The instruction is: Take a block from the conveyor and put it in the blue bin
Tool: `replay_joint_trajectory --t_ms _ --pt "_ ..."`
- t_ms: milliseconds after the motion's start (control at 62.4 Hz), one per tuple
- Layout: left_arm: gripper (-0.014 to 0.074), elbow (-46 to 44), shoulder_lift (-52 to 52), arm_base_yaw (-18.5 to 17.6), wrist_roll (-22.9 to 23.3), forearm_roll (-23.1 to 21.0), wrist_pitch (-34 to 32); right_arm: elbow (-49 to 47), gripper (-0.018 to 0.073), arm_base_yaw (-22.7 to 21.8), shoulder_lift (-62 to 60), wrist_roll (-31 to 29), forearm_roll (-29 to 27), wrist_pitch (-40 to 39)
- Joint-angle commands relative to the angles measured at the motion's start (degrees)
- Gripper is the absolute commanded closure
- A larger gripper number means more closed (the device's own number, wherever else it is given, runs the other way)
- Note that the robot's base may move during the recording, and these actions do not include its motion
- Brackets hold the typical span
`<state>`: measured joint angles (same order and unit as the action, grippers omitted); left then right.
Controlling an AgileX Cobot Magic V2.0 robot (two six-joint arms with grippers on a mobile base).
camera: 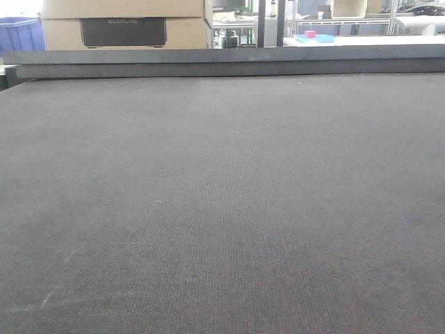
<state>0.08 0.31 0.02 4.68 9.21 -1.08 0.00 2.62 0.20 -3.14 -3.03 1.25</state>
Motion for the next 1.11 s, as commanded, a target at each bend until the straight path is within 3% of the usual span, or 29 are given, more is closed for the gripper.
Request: replay_joint_trajectory --t_ms 0,224,368,817,993,1089 --pt "0.0707 -0.08 -0.31 0.24 0.12 -0.33 -1.42 0.00 0.0727 -0.23 -0.20 -0.04 0.29 -0.92" --pt "0.0707 -0.08 -0.31 0.24 0.12 -0.33 -1.42 0.00 0.0727 -0.23 -0.20 -0.04 0.29 -0.92" --pt "0.0707 -0.08 -0.31 0.24 0.12 -4.24 -1.53 0.00 0.0727 -0.23 -0.20 -0.04 0.29 -0.92" --pt "0.0707 -0.08 -0.31 0.24 0.12 -4.24 -1.53 0.00 0.0727 -0.23 -0.20 -0.04 0.29 -0.92" --pt "0.0707 -0.08 -0.31 0.24 0.12 -4.23 -2.71 0.00 0.0727 -0.23 -0.20 -0.04 1.07 -9.87" --pt "0.0707 -0.08 -0.31 0.24 0.12 -7.09 -7.93 0.00 0.0727 -0.23 -0.20 -0.04 1.07 -19.62"
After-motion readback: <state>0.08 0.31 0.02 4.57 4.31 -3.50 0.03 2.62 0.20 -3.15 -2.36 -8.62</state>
